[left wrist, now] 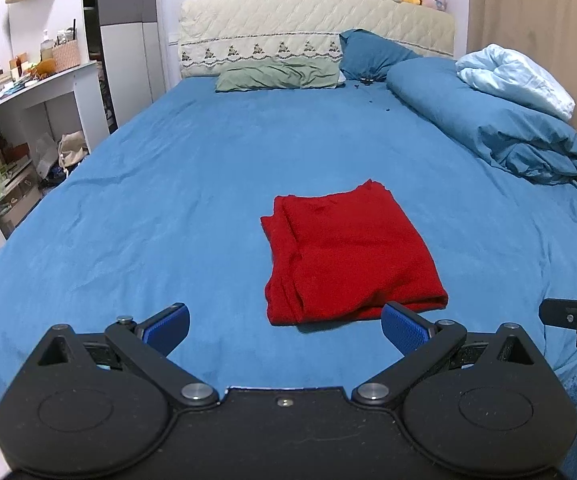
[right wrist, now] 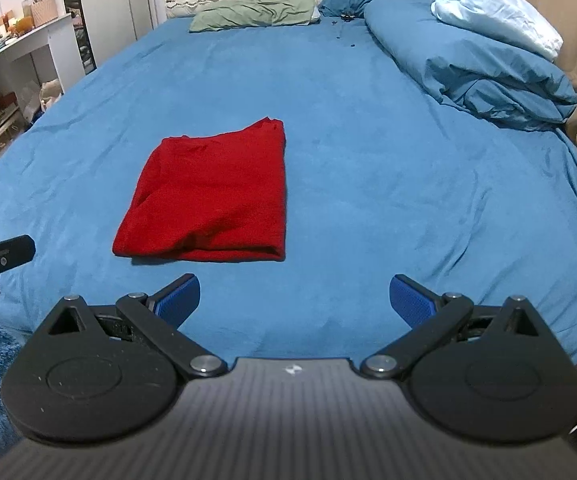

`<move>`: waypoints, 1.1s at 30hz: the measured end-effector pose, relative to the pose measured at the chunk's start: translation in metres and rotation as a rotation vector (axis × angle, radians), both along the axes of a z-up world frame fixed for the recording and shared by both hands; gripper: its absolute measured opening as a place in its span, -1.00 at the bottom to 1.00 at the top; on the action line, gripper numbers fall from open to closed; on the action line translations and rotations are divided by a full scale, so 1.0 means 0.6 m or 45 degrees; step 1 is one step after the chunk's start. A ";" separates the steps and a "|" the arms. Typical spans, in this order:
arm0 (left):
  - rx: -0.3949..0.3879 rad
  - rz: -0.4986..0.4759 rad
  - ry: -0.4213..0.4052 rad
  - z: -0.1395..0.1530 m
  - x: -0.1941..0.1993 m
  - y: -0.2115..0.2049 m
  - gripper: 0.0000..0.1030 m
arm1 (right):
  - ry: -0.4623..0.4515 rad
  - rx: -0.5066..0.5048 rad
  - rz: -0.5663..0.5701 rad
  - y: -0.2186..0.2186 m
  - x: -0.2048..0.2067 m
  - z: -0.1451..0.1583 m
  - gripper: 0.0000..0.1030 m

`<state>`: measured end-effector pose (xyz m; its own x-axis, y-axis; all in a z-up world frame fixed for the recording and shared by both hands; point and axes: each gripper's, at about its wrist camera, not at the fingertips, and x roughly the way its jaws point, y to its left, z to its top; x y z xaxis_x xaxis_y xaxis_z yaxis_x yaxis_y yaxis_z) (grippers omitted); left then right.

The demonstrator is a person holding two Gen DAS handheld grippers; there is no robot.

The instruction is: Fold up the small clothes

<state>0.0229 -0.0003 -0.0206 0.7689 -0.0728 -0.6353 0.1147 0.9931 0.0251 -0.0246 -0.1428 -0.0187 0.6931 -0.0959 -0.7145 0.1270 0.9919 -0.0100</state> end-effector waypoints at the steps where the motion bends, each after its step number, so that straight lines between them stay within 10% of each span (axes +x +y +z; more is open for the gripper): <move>1: 0.001 -0.001 -0.003 0.001 -0.001 -0.001 1.00 | -0.001 0.001 0.000 0.000 -0.001 0.001 1.00; 33: -0.003 -0.012 -0.040 0.012 -0.010 -0.002 1.00 | 0.010 -0.006 -0.010 0.002 -0.002 0.003 1.00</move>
<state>0.0171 -0.0018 -0.0131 0.7878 -0.0814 -0.6106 0.1231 0.9920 0.0266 -0.0257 -0.1417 -0.0167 0.6866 -0.1048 -0.7194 0.1350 0.9907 -0.0155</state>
